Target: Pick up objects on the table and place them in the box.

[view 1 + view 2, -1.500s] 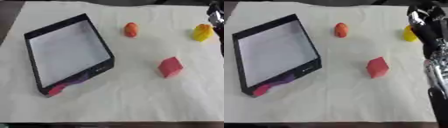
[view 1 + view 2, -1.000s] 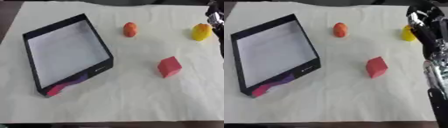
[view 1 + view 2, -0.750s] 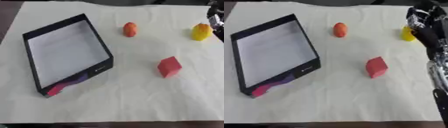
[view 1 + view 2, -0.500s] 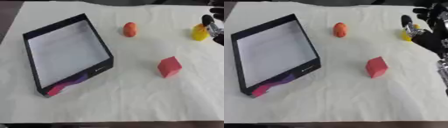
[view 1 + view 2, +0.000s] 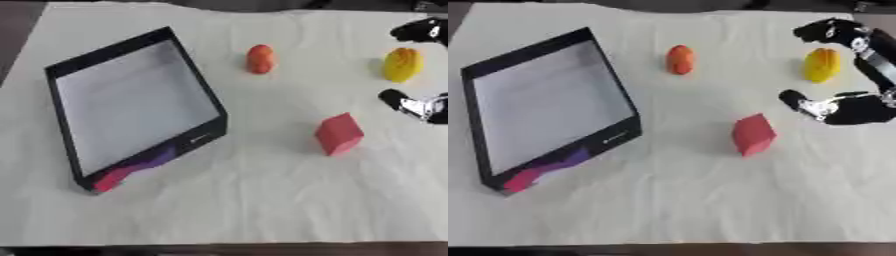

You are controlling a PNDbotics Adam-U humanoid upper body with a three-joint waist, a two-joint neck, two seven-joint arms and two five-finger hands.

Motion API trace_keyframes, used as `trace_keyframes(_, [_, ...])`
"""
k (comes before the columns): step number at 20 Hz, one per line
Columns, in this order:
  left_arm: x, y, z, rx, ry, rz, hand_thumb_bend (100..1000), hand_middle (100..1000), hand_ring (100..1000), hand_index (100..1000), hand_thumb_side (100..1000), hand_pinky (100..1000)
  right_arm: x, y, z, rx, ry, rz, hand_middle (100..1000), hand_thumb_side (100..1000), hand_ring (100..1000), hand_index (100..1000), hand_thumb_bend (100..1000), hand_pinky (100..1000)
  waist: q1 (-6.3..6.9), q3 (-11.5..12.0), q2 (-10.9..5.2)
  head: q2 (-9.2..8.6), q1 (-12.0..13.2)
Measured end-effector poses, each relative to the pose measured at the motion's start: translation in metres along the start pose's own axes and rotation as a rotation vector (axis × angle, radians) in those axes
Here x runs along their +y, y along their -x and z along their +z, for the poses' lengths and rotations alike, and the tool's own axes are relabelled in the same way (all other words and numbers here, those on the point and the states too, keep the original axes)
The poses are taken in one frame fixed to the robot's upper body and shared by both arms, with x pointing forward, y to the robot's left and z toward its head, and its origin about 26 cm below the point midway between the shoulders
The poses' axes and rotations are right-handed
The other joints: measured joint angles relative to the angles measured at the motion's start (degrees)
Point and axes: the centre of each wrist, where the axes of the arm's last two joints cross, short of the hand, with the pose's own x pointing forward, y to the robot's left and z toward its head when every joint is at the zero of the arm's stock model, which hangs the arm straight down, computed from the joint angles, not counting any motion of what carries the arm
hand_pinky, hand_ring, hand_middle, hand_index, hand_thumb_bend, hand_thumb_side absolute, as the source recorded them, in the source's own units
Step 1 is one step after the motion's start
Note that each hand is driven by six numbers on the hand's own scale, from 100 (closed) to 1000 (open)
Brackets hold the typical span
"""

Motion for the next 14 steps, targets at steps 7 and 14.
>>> trace_keyframes(7, [-0.001, 0.0, 0.001, 0.005, 0.01, -0.001, 322, 768, 633, 827, 623, 705, -0.007, -0.006, -0.01, -0.054, -0.199, 0.042, 836, 400, 861, 889, 484, 886, -0.27, 0.66, -0.23, 0.0, -0.12])
trace_keyframes(14, [-0.003, 0.001, 0.001, 0.006, 0.02, 0.0, 320, 768, 633, 826, 625, 705, -0.013, -0.013, -0.019, -0.076, -0.357, 0.046, 839, 426, 865, 891, 487, 888, -0.28, 1.18, -0.23, 0.0, -0.35])
